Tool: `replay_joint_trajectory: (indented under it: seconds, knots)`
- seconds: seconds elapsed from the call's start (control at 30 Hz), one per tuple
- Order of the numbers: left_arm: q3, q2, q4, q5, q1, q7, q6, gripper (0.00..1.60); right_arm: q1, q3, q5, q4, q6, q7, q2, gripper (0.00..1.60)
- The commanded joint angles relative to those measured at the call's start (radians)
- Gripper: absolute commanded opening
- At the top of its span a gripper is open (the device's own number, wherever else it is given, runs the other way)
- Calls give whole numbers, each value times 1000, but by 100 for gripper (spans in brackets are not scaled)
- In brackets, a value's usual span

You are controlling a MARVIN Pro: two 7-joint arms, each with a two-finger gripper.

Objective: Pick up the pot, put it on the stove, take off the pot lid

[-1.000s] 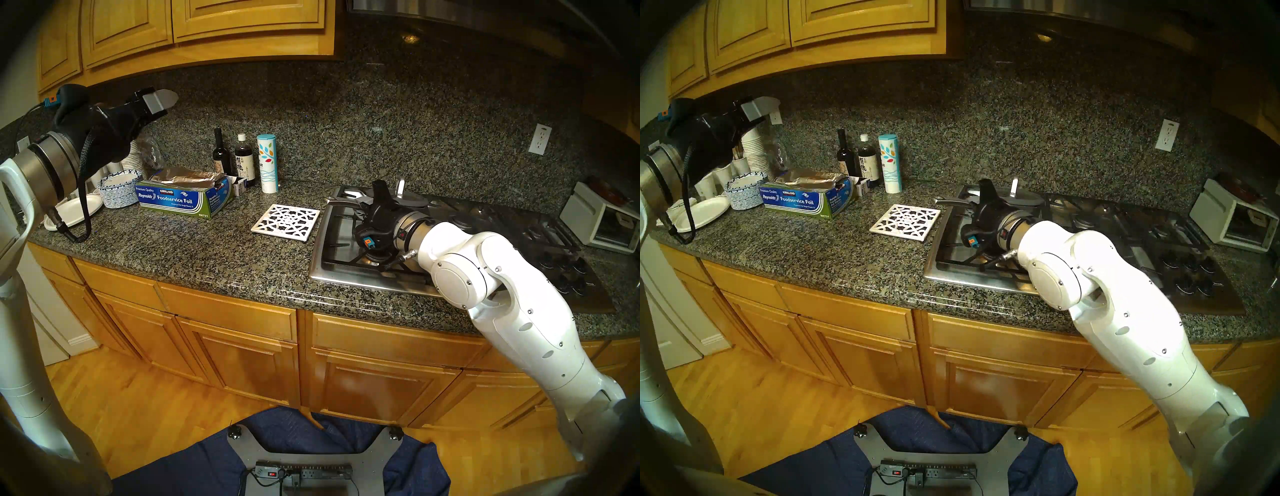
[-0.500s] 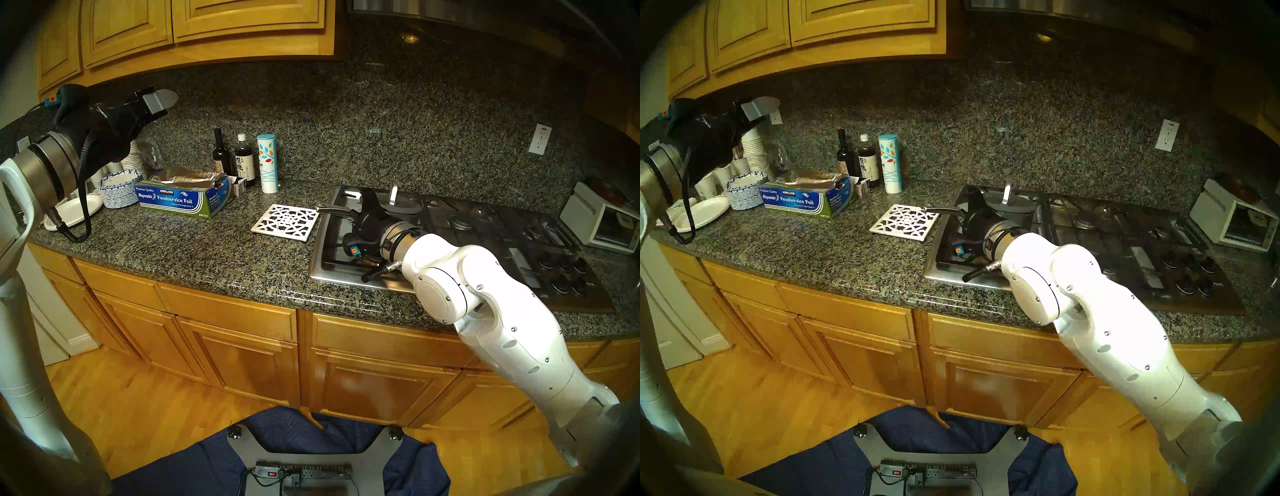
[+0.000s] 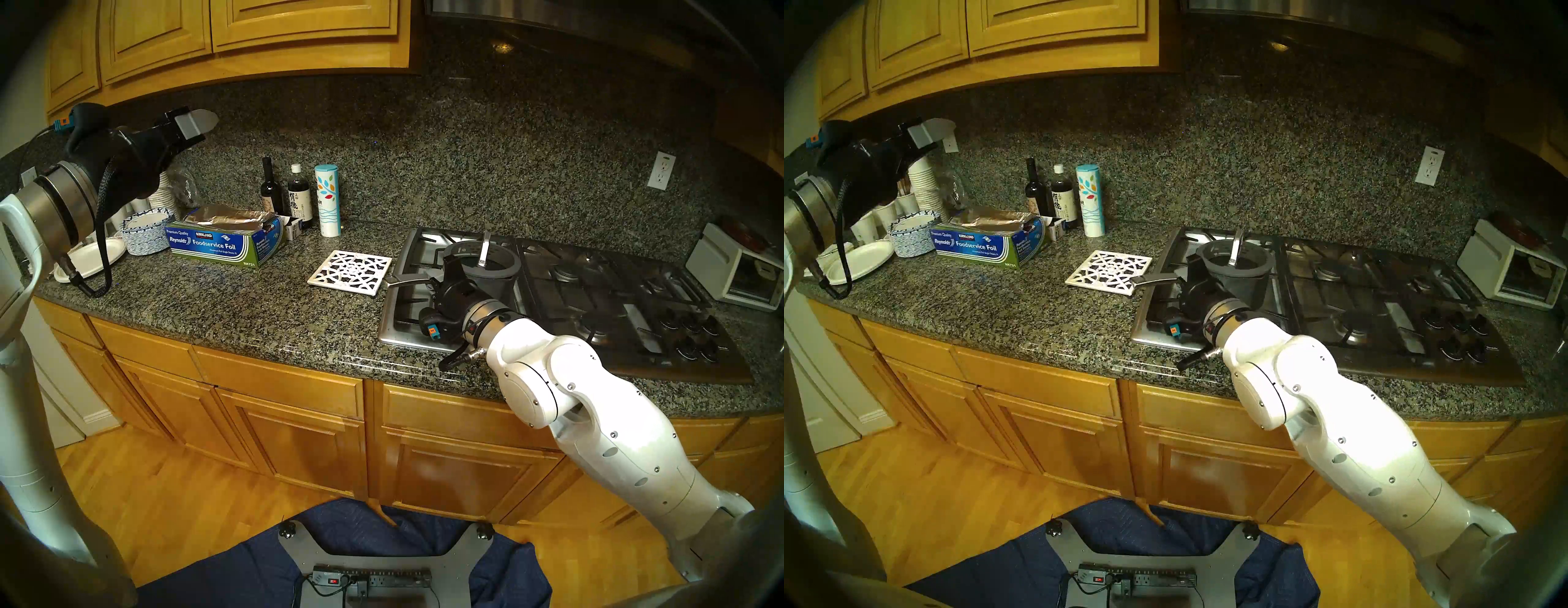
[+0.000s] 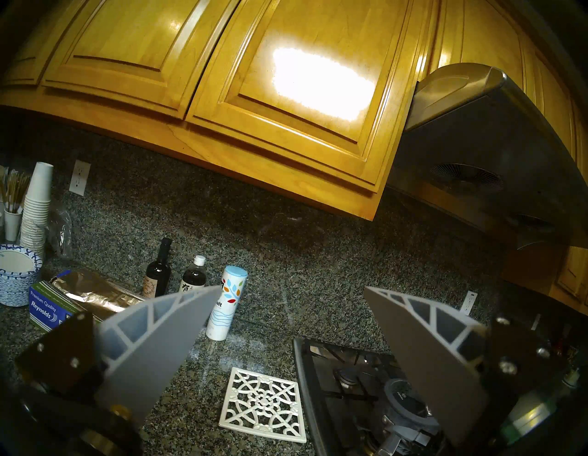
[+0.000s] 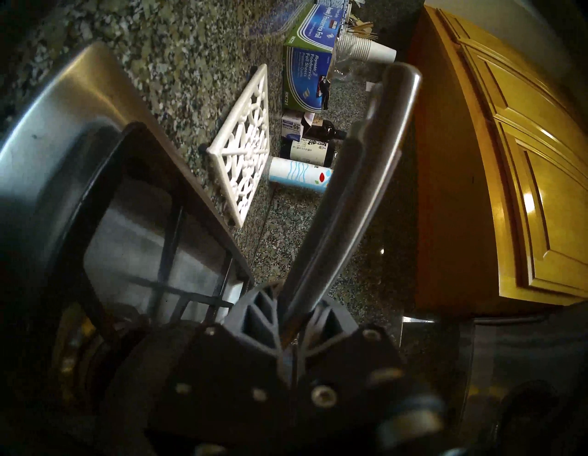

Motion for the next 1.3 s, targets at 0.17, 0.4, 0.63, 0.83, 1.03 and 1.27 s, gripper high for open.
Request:
replay_joint_trajectory:
  seconds: [0.17,0.4,0.63,0.83,1.03,1.27]
  knots:
    - [-5,1,-6,1,-22,-3,-16,160,18,20,-17,26,-22,-162,-25,0]
    - [-5,1,-6,2,-22,-3,-16,160,21,18,-10,44,-37,-183,-36,0]
    - [-5,1,-6,2,-22,-3,-16,160,6,25,3,31,-46,-185,-40,27]
    - [-4,1,-6,2,-22,-3,-17,160,-22,32,5,12,-42,-181,-31,144]
    - [-4,1,-5,2,-22,-3,-17,160,-54,45,7,-2,-36,-187,-17,160]
    - [-4,1,-5,2,-22,-3,-17,160,-87,68,13,-36,-29,-181,8,160]
